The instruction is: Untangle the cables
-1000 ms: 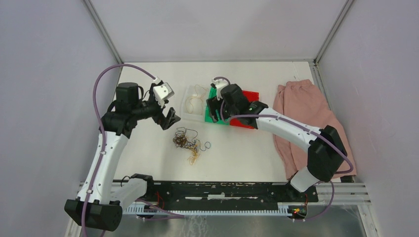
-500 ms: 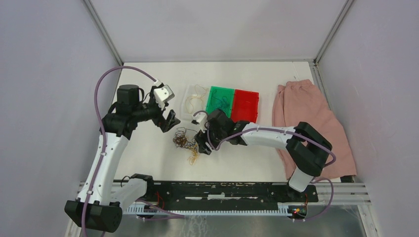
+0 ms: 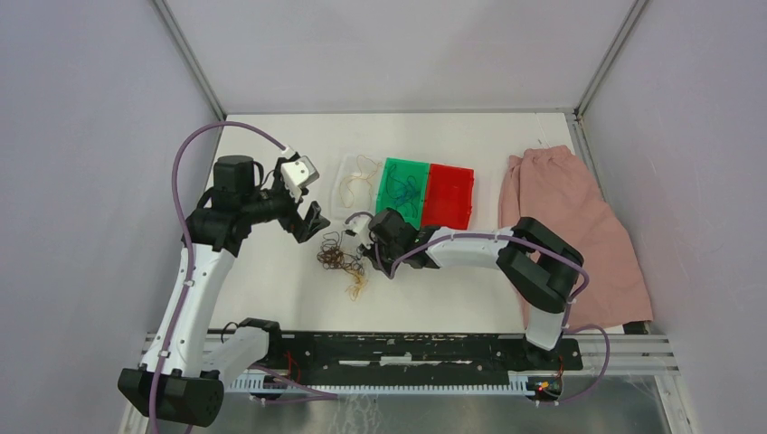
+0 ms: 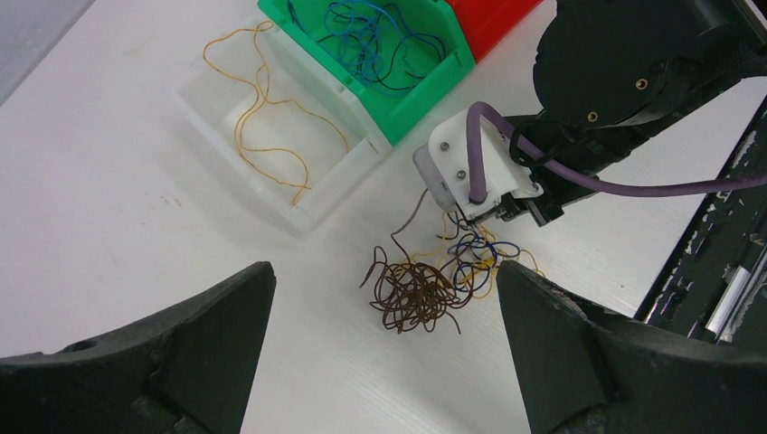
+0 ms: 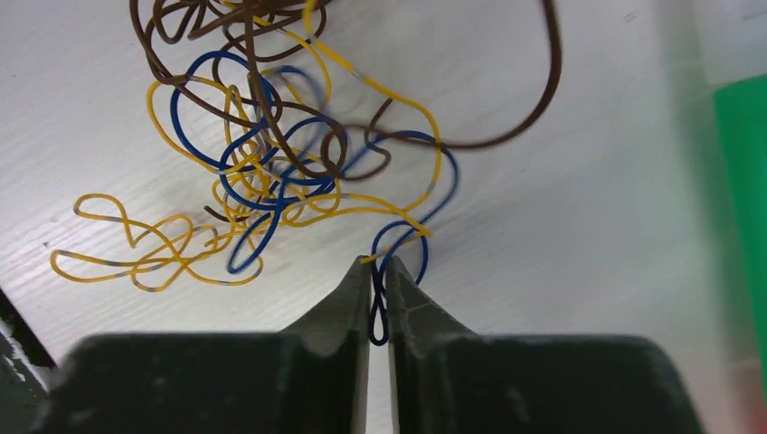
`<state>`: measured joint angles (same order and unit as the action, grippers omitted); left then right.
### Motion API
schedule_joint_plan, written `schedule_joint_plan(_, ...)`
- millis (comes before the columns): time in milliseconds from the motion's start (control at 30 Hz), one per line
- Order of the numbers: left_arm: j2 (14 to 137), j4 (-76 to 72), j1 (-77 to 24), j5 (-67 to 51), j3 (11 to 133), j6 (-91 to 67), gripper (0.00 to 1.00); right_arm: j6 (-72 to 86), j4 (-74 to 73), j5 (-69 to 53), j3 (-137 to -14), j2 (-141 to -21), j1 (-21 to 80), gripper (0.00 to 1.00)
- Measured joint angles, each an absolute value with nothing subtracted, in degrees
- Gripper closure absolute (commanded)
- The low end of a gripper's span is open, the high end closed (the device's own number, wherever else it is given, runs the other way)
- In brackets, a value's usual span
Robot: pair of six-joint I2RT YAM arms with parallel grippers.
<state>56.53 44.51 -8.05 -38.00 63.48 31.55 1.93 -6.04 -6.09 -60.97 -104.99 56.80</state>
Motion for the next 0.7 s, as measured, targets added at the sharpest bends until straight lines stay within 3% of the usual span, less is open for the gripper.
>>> schedule_joint_plan(367, 53.28, 43.99, -8.05, -38.74, 56.9, 31.73, 0.0, 3.95, -7.92, -4.47, -56.75, -90.56, 56.8, 1.0)
schedule_joint_plan(700, 47.7, 42.57, -8.05, -43.44, 50.0, 33.12, 0.01, 8.78, -11.18, -11.68, -59.46, -79.53, 56.8, 1.0)
